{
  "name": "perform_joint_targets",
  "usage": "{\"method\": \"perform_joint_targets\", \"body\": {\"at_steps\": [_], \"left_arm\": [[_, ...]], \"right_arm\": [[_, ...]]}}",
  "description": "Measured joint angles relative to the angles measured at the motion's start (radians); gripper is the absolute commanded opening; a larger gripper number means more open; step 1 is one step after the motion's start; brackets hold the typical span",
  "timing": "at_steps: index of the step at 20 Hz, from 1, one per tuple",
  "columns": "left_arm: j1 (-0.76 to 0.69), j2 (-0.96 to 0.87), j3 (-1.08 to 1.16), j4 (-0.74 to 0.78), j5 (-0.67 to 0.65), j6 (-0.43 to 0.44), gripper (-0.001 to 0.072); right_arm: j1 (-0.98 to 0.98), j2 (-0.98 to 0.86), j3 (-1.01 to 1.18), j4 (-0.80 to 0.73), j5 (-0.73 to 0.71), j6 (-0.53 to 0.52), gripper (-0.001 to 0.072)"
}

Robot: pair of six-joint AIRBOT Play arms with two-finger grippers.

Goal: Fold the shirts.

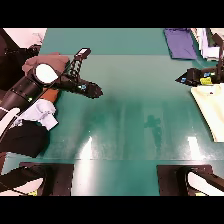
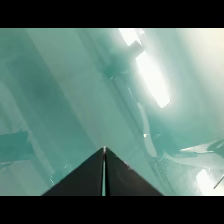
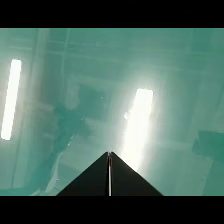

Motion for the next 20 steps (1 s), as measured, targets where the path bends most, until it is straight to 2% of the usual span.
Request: {"method": "perform_joint_targets", "body": {"at_steps": [13, 14, 15, 16, 20], "left_arm": [[0.0, 0.0, 0.0, -0.002, 0.005, 0.0, 0.003], [0.0, 0.0, 0.0, -0.005, 0.016, 0.0, 0.0108], [0.001, 0.0, 0.001, -0.004, 0.035, 0.002, 0.0429], [0.006, 0.0, 0.004, 0.006, 0.06, 0.004, 0.0617], [0.09, -0.006, 0.046, 0.15, 0.237, -0.003, 0.0616]], "right_arm": [[0.0, 0.0, 0.0, 0.0, 0.003, 0.0, 0.0018], [0.0, 0.0, 0.0, 0.0, 0.003, 0.0, 0.0018], [0.0, 0.0, 0.0, 0.0, 0.003, 0.0, 0.0018], [0.0, 0.0, 0.0, 0.0, 0.003, 0.0, 0.0018], [0.0, 0.0, 0.0, 0.003, 0.009, 0.0, 0.0018]]}}
